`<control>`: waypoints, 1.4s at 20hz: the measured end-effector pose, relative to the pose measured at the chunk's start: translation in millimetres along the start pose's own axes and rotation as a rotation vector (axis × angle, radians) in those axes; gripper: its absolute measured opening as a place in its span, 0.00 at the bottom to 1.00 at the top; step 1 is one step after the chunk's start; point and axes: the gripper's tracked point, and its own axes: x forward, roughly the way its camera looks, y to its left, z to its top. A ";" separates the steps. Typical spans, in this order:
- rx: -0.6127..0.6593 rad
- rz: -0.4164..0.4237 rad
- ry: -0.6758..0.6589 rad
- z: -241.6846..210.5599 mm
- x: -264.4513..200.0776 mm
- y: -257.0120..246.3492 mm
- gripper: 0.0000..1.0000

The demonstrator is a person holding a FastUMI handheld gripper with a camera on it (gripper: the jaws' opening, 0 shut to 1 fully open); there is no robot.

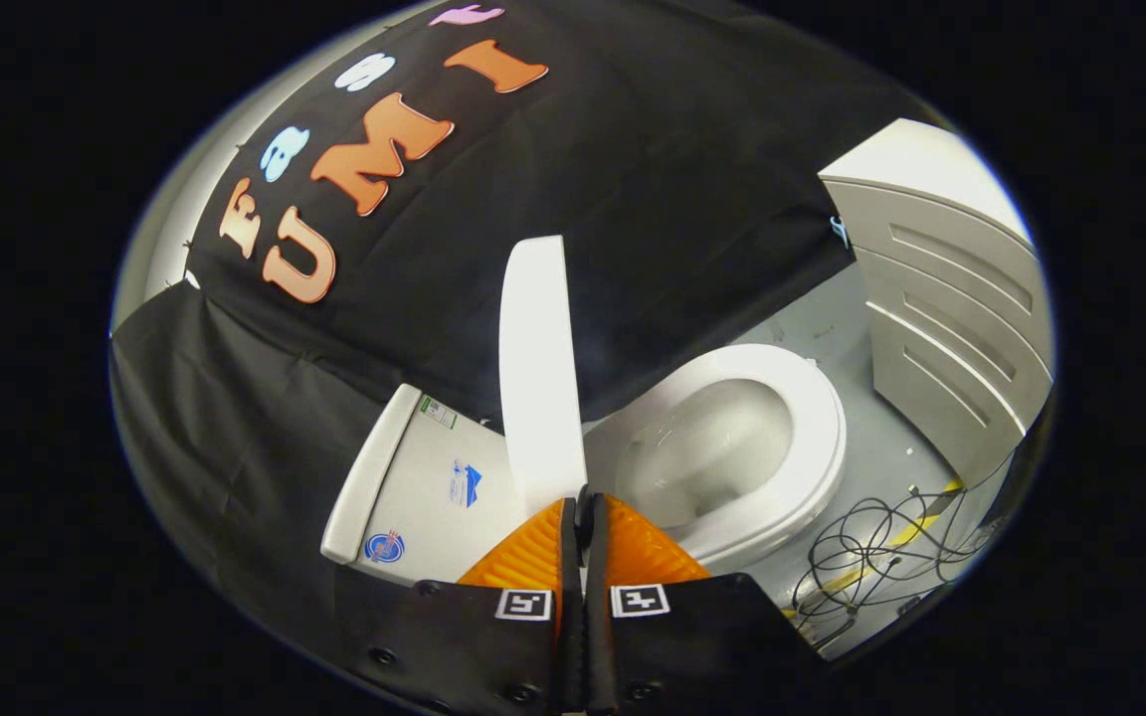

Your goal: Open the toilet lid.

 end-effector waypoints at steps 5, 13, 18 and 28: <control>-0.105 -0.017 0.000 -5.4 -1.2 33.6 0.08; -0.242 -0.038 -0.009 -14.6 4.4 85.3 0.08; -0.336 -0.035 -0.015 -26.4 9.0 119.3 0.08; -0.461 -0.017 -0.035 -55.1 24.4 179.0 0.08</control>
